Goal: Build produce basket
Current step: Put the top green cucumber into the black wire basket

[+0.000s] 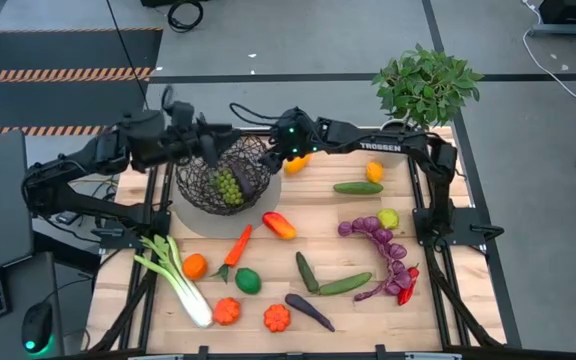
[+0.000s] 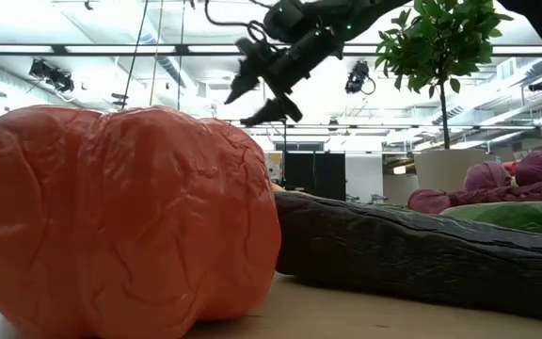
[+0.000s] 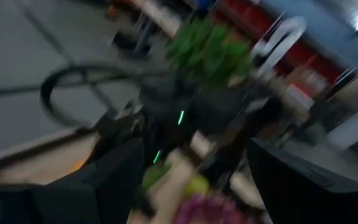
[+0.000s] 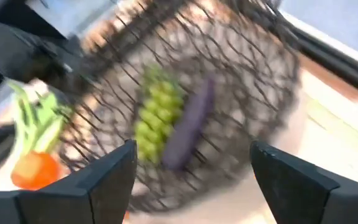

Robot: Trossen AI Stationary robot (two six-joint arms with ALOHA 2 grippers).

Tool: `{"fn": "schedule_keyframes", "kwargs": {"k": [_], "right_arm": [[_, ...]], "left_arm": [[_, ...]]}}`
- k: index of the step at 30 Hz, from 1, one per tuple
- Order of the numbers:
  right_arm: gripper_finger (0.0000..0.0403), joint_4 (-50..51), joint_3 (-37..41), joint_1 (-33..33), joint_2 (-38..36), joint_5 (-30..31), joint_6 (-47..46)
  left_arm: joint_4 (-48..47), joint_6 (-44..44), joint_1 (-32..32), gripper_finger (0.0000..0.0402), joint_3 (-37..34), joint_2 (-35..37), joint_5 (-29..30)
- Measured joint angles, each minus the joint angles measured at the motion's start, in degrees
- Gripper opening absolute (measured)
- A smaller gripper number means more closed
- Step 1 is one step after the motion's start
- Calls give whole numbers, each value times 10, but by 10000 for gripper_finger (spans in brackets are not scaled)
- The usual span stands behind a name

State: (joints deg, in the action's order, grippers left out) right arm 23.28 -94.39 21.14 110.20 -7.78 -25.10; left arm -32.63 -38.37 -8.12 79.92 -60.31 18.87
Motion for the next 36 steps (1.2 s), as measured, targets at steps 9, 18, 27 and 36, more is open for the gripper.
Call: {"fn": "schedule_keyframes", "kwargs": {"k": [9, 18, 27, 36], "right_arm": [[310, 175, 1, 82, -4, -76, 70], [309, 313, 0, 123, -28, -83, 181], [309, 417, 12, 150, -51, -82, 260], [308, 350, 229, 176, -196, -73, 235]], "left_arm": [[18, -133, -24, 293, 0, -22, 87], [46, -116, -22, 293, -1, -39, 64], [134, -110, -47, 293, -1, -115, -100], [133, -89, -63, 293, 0, -109, -101]]}}
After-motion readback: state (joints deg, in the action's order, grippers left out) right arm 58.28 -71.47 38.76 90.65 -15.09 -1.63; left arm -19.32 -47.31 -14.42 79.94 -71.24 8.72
